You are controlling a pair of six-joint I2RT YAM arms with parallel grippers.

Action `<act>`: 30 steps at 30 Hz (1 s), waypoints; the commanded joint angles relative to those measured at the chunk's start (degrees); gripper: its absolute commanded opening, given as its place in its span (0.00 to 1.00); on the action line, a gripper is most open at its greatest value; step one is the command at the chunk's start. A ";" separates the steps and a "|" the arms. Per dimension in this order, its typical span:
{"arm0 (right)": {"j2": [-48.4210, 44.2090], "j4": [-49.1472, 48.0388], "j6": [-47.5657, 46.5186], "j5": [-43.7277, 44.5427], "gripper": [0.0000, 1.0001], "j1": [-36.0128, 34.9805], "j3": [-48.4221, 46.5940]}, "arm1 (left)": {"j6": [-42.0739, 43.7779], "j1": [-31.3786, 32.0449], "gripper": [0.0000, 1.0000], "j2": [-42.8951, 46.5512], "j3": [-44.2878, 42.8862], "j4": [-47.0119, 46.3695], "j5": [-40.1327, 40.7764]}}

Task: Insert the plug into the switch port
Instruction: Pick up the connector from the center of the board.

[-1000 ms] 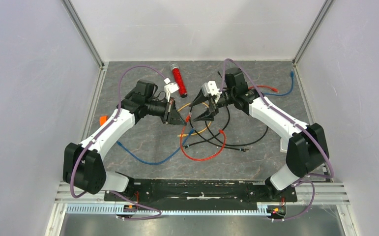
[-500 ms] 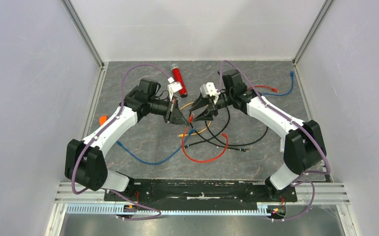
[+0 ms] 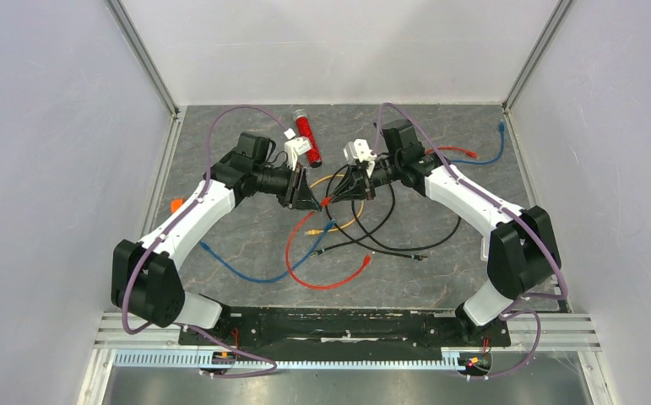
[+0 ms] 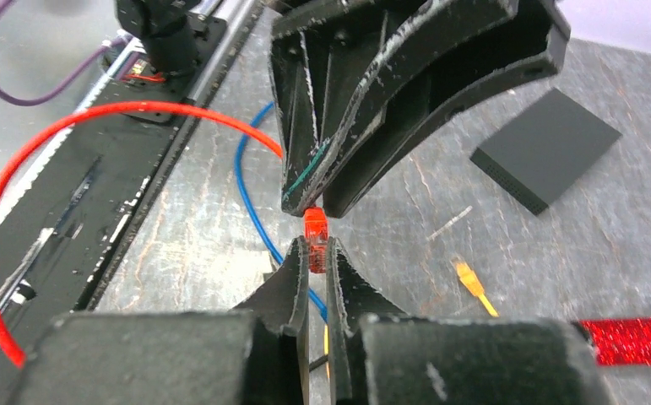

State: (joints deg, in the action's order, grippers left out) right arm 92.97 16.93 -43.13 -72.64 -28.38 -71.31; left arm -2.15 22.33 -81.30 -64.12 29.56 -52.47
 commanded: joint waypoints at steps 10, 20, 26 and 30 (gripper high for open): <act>-0.25 -21.90 52.06 29.12 0.00 -0.31 1.55 | 18.60 9.66 0.45 22.43 14.25 -24.87 31.57; -1.34 -25.67 74.67 30.56 0.00 -0.09 3.56 | 31.57 13.18 0.49 26.44 27.16 -38.23 39.59; -2.61 -30.31 77.55 29.10 0.00 -0.18 6.70 | 32.10 13.18 0.48 22.20 26.75 -42.14 39.96; -3.20 -31.29 77.02 28.31 0.00 -0.23 8.63 | 31.50 13.18 0.48 21.31 27.34 -44.67 39.19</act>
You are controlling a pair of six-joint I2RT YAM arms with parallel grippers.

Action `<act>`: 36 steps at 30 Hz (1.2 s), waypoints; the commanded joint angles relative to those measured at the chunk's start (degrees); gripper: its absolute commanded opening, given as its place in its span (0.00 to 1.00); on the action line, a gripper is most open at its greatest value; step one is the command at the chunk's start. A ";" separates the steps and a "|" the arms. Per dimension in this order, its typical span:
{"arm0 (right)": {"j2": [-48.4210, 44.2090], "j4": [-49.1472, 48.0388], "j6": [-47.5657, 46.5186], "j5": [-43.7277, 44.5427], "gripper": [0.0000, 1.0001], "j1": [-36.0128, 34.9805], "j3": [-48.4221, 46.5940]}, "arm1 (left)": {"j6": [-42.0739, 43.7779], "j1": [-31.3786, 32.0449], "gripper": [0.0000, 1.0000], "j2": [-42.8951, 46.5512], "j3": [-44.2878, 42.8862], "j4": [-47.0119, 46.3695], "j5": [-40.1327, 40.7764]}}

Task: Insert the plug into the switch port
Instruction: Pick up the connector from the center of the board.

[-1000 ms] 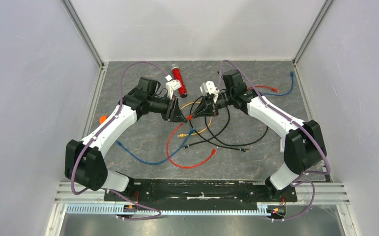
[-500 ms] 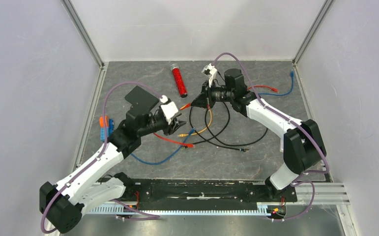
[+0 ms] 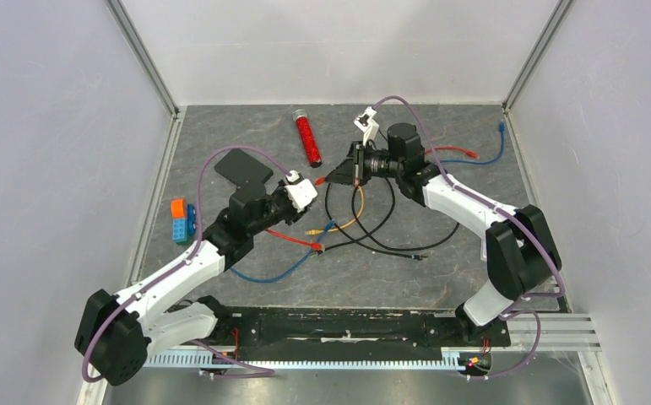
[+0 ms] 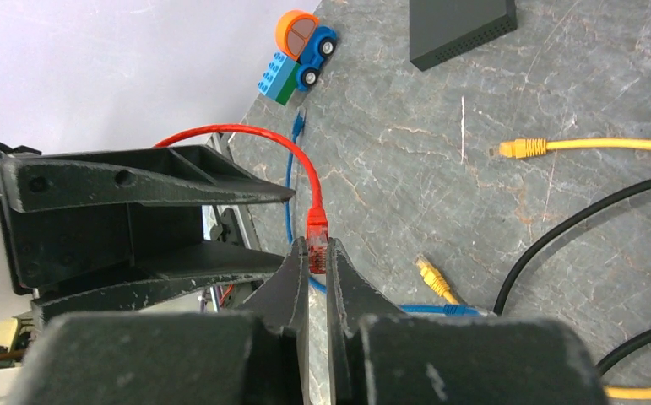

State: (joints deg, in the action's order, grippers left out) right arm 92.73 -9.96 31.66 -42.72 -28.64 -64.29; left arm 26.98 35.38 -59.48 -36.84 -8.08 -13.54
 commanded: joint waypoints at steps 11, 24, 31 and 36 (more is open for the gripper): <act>-4.53 -7.46 3.24 -3.50 0.00 0.06 3.64 | 3.37 0.13 0.47 -2.34 0.21 -4.94 -3.49; -4.15 -9.11 4.28 -4.14 0.00 -0.07 5.54 | 3.61 0.14 0.38 -3.00 -0.48 -5.54 -2.36; -3.50 -9.08 4.96 -4.04 0.00 -0.44 4.79 | 3.41 0.13 0.30 -3.12 -0.79 -4.93 -2.95; -2.58 -9.53 5.74 -3.87 0.00 -0.80 4.90 | 2.67 0.13 0.31 -3.29 -0.96 -5.24 -3.97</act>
State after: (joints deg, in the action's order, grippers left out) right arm 89.78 -16.25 36.03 -45.80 -28.84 -58.72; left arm 28.53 35.38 -62.33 -36.36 -11.27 -15.51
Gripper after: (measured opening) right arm 0.045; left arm 0.306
